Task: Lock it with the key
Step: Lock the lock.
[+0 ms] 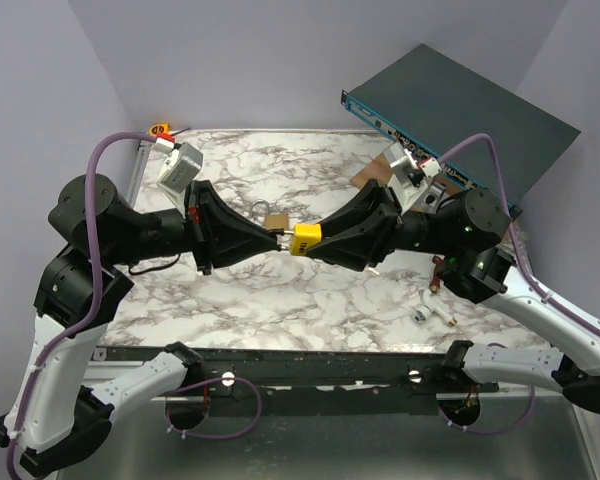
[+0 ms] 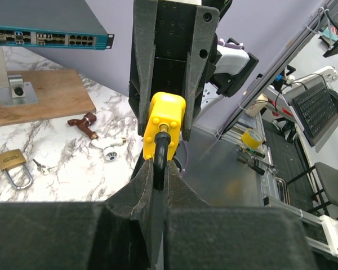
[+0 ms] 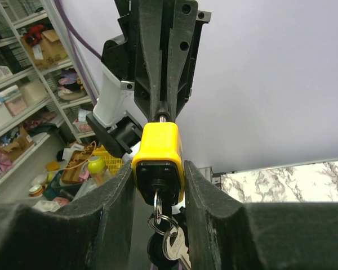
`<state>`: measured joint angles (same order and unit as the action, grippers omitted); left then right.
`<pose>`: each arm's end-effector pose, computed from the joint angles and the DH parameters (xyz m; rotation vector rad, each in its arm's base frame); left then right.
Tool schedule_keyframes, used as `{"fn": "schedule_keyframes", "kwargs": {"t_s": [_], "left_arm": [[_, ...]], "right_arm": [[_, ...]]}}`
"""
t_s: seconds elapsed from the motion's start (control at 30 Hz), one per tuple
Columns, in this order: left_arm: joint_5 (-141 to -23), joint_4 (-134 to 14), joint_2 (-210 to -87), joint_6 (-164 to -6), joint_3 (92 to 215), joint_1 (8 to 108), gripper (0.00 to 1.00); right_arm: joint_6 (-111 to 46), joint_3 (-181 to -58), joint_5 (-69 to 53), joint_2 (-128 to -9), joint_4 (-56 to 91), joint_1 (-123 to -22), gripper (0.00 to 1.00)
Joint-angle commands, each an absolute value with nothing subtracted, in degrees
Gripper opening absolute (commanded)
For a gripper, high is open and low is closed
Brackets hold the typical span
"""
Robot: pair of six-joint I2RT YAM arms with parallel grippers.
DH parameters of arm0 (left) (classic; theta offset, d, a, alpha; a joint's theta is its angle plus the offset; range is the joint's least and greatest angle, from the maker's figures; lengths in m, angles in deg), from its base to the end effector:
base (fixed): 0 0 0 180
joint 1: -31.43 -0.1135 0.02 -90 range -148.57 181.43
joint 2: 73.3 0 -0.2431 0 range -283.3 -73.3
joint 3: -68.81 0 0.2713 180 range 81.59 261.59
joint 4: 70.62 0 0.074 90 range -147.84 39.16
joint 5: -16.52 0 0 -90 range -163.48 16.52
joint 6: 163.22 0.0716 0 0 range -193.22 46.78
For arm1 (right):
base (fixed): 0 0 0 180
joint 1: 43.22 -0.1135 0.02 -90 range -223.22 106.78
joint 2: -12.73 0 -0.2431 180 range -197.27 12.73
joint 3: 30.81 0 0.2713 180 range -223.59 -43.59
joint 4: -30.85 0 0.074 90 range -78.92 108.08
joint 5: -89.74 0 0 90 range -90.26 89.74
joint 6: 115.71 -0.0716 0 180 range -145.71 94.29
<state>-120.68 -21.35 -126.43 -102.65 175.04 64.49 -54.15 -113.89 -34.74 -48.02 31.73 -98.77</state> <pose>0.1049 -0.1310 0.5331 0.7785 1.5377 -1.4493 0.1218 0.2492 0.4811 -0.8861 1.1036 1.5949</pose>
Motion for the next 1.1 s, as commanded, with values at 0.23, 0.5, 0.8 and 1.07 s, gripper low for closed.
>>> {"fn": "schedule_keyframes", "kwargs": {"t_s": [0.23, 0.5, 0.8, 1.07], "left_arm": [[-120.2, -25.4, -126.3, -101.8, 171.2, 66.1, 0.00], [-119.4, -27.4, -126.5, -102.5, 168.9, 68.1, 0.00], [-120.2, -29.9, -125.5, -103.7, 166.9, 68.7, 0.00], [-118.2, -27.2, -124.5, -101.0, 166.4, 69.0, 0.00]], "right_arm": [[-56.3, -115.4, -35.8, -52.4, 29.9, -99.1, 0.01], [-58.8, -115.4, -37.0, -54.7, 32.1, -99.1, 0.01], [-60.7, -115.4, -35.8, -56.0, 33.4, -99.1, 0.01], [-63.9, -115.8, -37.9, -56.9, 36.5, -99.2, 0.01]]}}
